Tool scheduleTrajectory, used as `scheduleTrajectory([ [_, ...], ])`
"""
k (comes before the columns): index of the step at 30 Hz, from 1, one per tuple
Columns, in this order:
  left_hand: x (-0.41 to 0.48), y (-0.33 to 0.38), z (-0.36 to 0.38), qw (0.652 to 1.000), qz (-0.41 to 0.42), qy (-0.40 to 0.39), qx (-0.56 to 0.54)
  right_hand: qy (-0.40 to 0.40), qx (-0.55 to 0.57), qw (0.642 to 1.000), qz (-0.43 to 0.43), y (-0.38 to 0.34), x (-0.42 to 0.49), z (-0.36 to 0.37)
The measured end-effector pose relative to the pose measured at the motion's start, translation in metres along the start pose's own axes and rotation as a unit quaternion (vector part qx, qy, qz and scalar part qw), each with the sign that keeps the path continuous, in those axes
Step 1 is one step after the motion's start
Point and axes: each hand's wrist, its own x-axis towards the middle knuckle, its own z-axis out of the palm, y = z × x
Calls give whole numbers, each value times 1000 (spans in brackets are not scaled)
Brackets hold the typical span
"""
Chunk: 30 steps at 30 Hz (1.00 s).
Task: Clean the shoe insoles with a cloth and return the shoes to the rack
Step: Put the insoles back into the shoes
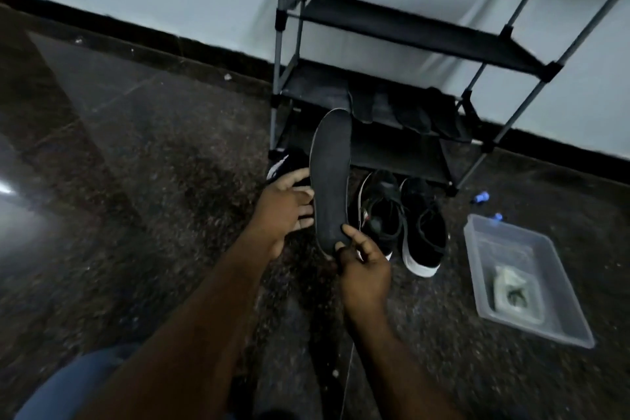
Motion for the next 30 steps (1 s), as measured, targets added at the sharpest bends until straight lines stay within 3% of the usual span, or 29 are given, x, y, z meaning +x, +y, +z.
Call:
scheduleTrajectory([
  [8,65,48,5,999,21,-18,30,-33,12,999,-11,-65,122,73],
  [13,116,69,7,1000,13,-17,17,-58,29,998,27,-91,191,122],
  [23,181,72,15,1000,16,10,15,-42,-130,990,-30,-86,263,155],
  [30,200,86,24,998,28,21,55,-31,-148,987,-50,-87,283,161],
])
